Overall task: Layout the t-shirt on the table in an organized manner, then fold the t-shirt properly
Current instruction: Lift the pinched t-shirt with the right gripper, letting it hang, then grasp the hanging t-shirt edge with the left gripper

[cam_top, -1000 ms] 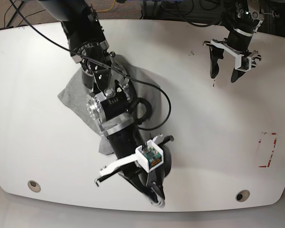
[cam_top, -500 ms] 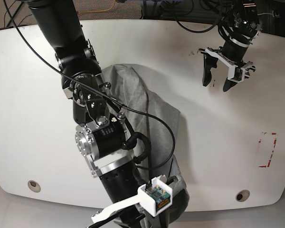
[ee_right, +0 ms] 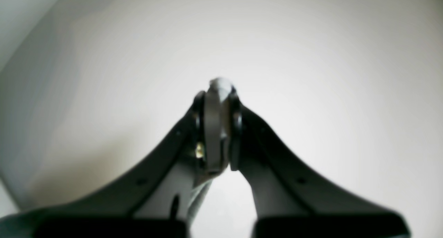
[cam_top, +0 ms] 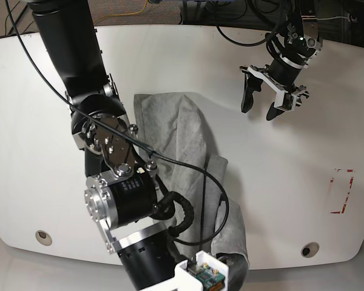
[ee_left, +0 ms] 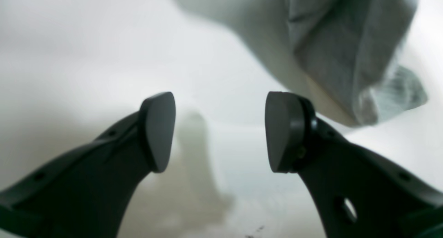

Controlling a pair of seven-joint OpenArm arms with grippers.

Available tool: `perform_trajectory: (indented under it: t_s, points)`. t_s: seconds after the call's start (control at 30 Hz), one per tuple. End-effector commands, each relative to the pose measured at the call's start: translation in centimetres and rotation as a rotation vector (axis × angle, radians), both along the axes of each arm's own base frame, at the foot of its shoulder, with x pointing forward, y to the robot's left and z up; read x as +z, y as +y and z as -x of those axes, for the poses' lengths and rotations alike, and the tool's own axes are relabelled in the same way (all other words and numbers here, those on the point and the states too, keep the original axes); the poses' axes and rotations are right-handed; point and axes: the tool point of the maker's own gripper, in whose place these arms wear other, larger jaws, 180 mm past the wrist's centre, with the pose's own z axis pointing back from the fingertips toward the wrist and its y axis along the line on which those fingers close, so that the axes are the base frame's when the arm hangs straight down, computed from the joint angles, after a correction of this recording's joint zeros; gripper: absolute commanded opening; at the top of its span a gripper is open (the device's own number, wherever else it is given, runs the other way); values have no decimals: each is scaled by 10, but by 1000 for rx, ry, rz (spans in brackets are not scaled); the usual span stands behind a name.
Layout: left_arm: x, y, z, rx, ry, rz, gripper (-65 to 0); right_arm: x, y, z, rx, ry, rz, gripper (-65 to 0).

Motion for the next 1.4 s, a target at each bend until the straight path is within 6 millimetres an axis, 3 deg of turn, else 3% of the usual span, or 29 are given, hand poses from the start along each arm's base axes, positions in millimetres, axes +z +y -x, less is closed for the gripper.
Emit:
perform_trajectory:
  t_s: [0.0,0.23,0.4,0.7,1.13,1.37]
  points:
    - [8,-6,-7,-13,-34,21,-262,40,1,21,24,-116,-43,-648]
    - [-3,-22,-4,-48,-3,46,-262,70,0,29,1,-161,-48,-648]
    - [-4,-41,-1,-96,1,69,-261,78,2,27,-1,-159,-52,-648]
    - [1,-82,-7,-202,-15,108,-261,79,7,28,9,-155,-59,-648]
    - [-24,-128,-12,-329,46,132,-261,77,16,25,31,-127,-75,-648]
    - [-26,-159,-13,-421,48,135,-261,75,17,21,28,-117,-75,-648]
